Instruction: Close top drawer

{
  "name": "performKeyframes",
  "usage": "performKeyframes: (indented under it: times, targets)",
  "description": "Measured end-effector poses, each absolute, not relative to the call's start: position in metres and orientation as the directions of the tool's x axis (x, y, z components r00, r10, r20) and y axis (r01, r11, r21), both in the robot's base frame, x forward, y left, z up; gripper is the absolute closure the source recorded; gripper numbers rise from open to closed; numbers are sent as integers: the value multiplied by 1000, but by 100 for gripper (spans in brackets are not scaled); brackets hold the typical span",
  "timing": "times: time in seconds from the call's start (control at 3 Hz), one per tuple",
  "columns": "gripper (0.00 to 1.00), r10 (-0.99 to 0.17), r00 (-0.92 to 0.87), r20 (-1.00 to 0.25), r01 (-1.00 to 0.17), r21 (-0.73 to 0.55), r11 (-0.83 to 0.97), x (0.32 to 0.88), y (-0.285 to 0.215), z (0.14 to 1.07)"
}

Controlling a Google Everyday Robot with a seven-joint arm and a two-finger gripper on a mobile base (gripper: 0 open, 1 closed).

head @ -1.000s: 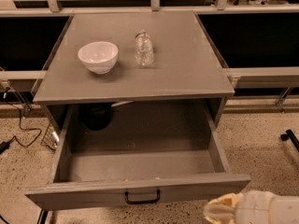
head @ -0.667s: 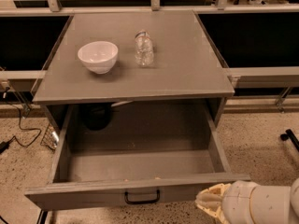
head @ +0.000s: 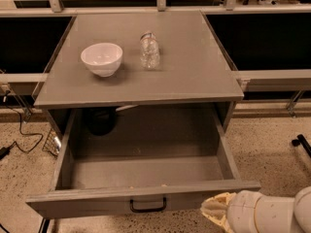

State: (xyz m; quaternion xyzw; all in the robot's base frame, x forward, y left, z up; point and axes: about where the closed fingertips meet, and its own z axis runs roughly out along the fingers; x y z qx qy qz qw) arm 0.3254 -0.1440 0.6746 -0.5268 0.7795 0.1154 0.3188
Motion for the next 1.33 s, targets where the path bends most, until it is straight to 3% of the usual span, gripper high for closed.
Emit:
performKeyframes:
  times: [1.33]
  targets:
    - [100, -728, -183, -660, -871, -235, 432, 359, -131, 650]
